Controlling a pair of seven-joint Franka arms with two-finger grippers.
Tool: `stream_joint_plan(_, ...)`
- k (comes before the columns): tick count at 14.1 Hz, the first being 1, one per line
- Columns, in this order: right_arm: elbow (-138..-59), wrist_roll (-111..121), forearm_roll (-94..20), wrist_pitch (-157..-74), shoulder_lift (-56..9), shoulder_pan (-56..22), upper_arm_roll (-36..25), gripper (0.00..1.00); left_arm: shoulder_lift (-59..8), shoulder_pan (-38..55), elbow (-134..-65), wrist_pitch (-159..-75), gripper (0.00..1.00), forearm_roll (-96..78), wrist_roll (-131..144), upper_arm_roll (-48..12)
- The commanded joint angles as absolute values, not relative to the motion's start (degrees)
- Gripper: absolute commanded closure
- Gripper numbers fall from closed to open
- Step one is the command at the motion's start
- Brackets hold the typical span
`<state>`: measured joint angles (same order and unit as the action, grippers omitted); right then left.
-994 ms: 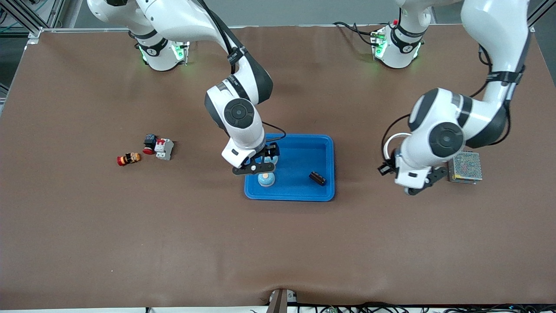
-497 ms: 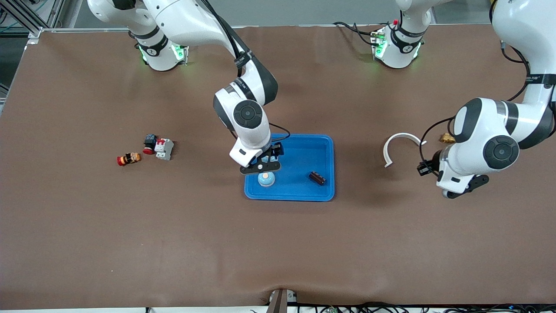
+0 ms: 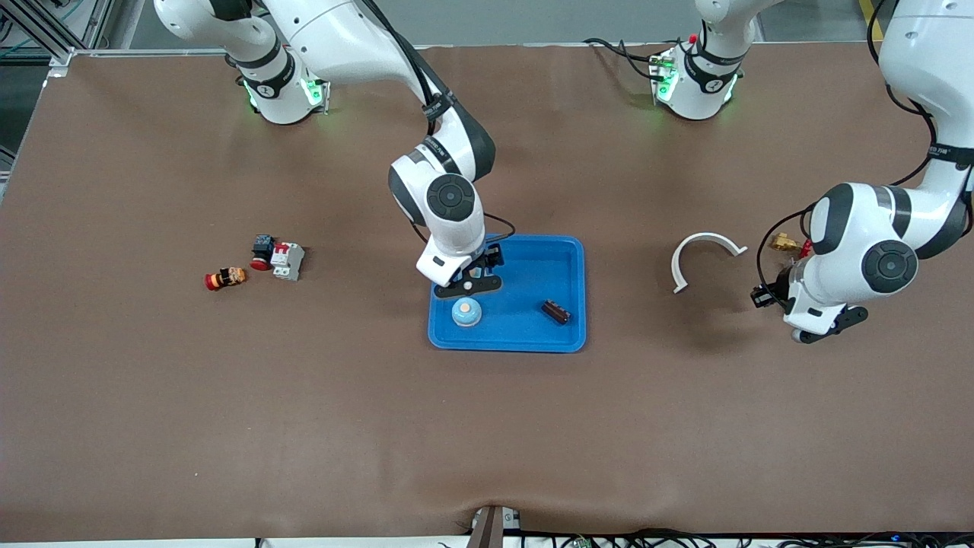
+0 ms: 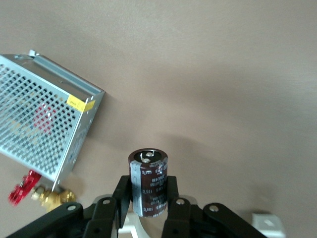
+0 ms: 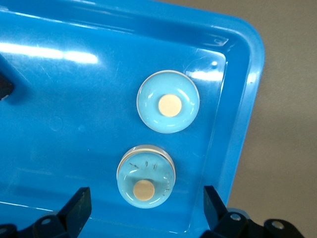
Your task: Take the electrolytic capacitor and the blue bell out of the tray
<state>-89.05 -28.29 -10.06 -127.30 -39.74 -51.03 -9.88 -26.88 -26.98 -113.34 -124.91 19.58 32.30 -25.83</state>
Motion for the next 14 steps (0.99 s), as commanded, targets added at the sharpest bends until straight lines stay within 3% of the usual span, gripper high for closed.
stream_joint_plan(1, -91.7, -28.1, -9.8, -131.1, -39.5, -51.6, -10.3, 0.0, -28.0, -27.6, -114.5, -126.7, 1.0, 23.8, 32.2, -26.4)
stream_joint_plan(6, -92.5, -28.0, -9.2, -133.4, -41.1, -51.9, -10.3, 0.0, -30.5, -27.9, -114.4, -127.4, 1.0, 24.3, 32.2, -26.1)
stream_joint_plan(7, -92.5, -28.0, -9.2, -133.6, -41.3, -52.0, -10.3, 0.0, -31.0, -28.1, -114.3, -127.4, 0.96, 24.3, 32.2, -26.1)
stream_joint_plan(10, -92.5, -28.0, -9.2, -134.2, -41.8, -52.0, -10.3, 0.0, -31.6, -28.1, -114.3, -127.4, 0.43, 24.3, 32.2, -26.1)
stream_joint_plan(11, -92.4, -28.0, -9.2, -134.2, -41.9, -52.0, -10.3, 0.0, -31.5, -28.1, -114.0, -127.2, 0.12, 24.3, 32.1, -26.2)
stream_joint_plan(12, -92.4, -28.0, -9.2, -134.2, -41.9, -52.0, -10.3, 0.0, -31.0, -28.1, -113.9, -126.7, 0.0, 24.3, 32.0, -26.3)
stream_joint_plan(14, -92.3, -28.0, -9.2, -134.8, -42.0, -52.1, -10.3, 0.0, -29.7, -27.9, -113.6, -125.4, 0.0, 24.1, 32.2, -26.6)
